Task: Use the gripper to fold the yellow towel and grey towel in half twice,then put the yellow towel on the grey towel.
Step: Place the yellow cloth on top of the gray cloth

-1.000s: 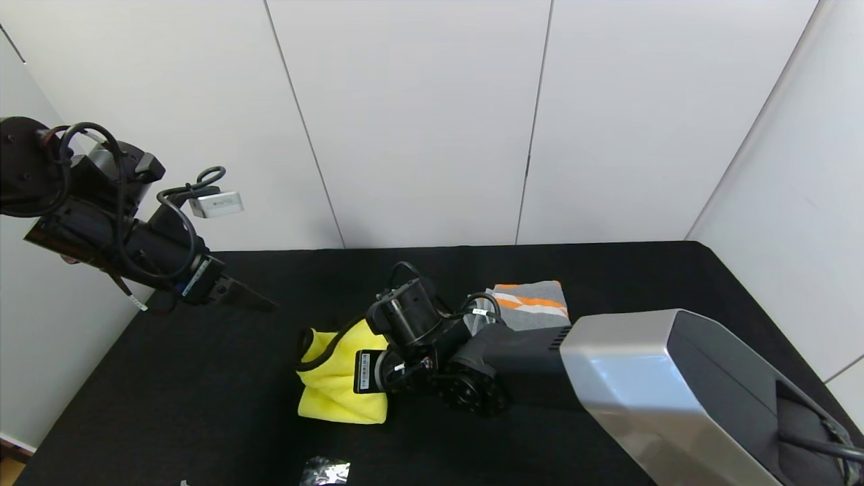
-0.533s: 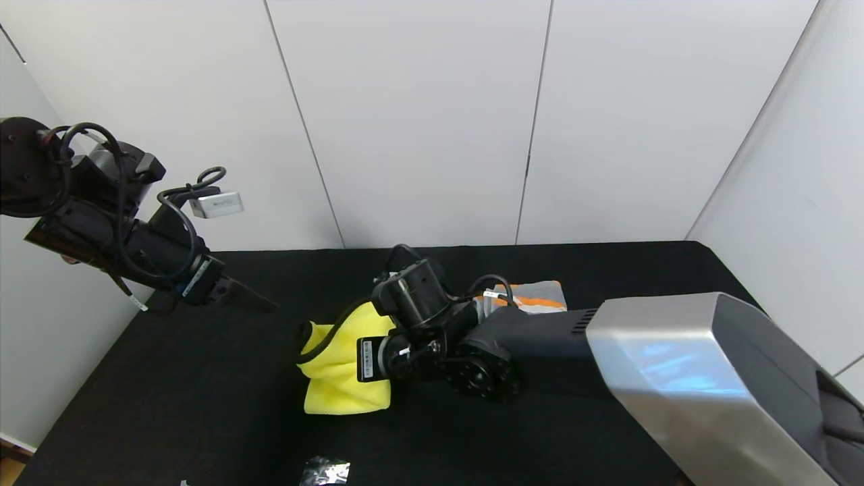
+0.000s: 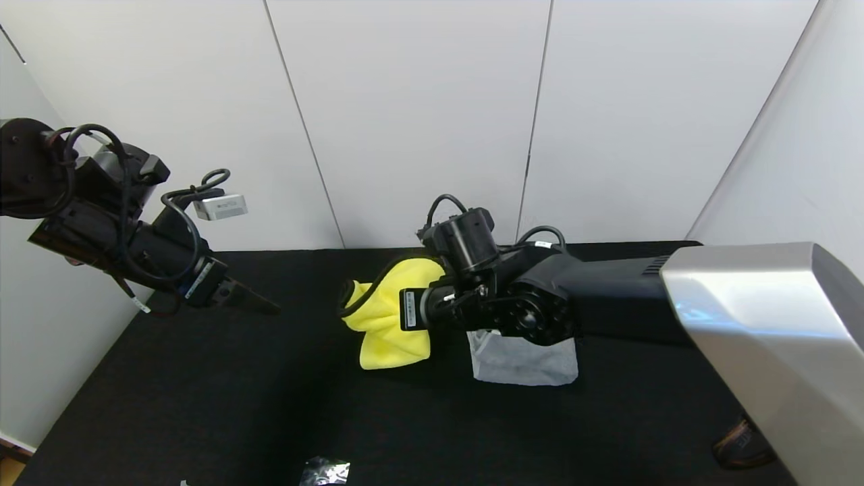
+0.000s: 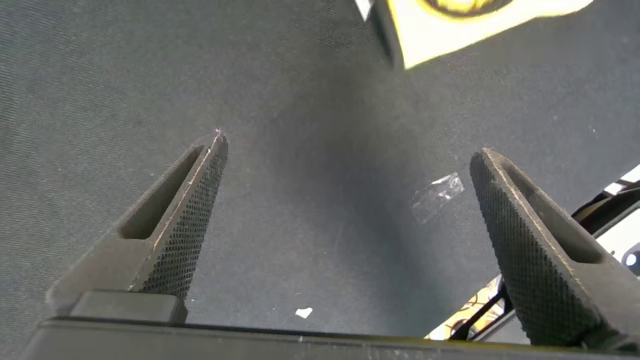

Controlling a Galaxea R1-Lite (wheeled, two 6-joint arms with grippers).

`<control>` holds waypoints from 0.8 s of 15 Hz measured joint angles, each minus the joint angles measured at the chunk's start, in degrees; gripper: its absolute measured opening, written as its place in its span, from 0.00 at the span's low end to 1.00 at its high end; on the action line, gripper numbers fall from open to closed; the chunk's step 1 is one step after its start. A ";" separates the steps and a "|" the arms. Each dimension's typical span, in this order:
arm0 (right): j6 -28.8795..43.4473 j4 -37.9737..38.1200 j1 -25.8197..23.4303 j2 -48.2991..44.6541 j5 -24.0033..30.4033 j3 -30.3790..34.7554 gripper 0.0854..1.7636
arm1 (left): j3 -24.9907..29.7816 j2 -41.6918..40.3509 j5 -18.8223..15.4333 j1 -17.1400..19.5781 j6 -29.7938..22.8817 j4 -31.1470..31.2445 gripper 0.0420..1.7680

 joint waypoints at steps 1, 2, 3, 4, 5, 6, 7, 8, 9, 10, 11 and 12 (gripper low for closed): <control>-0.05 1.27 -0.63 -0.78 0.00 0.00 0.03 | 0.06 0.00 0.00 -0.04 0.01 0.01 0.97; -0.05 3.12 -1.33 -1.60 0.01 0.00 0.03 | 0.06 0.00 0.02 -0.04 0.00 0.00 0.97; -0.02 5.02 -2.15 -2.38 0.01 0.00 0.03 | 0.06 0.00 0.02 -0.04 0.00 -0.02 0.97; -0.02 7.25 -3.12 -3.32 0.01 0.11 0.03 | 0.06 0.00 0.02 -0.04 0.00 0.00 0.97; -0.07 9.29 -4.05 -4.22 0.01 0.16 0.03 | 0.06 0.00 0.02 -0.04 0.00 0.00 0.97; -0.13 11.23 -4.88 -5.18 0.01 0.20 0.03 | 0.06 0.00 0.02 -0.04 0.00 -0.02 0.97; -0.21 13.39 -5.81 -6.21 0.01 0.22 0.03 | 0.09 0.00 0.02 -0.04 0.00 -0.02 0.97; -0.24 15.20 -6.64 -7.11 0.01 0.28 0.03 | 0.09 0.00 0.02 -0.04 0.00 0.00 0.97; -0.84 16.96 -7.39 -8.07 0.01 0.50 0.03 | 0.09 0.00 0.00 -0.09 0.00 0.00 0.97; -2.00 17.85 -8.16 -8.90 0.11 0.94 0.03 | 0.16 0.00 0.02 -0.20 0.00 0.00 0.97; -2.54 18.13 -8.85 -9.70 0.20 1.57 0.03 | 0.22 0.00 0.02 -0.30 0.00 0.00 0.97; -2.66 18.29 -9.59 -10.47 0.59 2.40 0.03 | 0.27 0.00 0.02 -0.41 0.01 0.00 0.97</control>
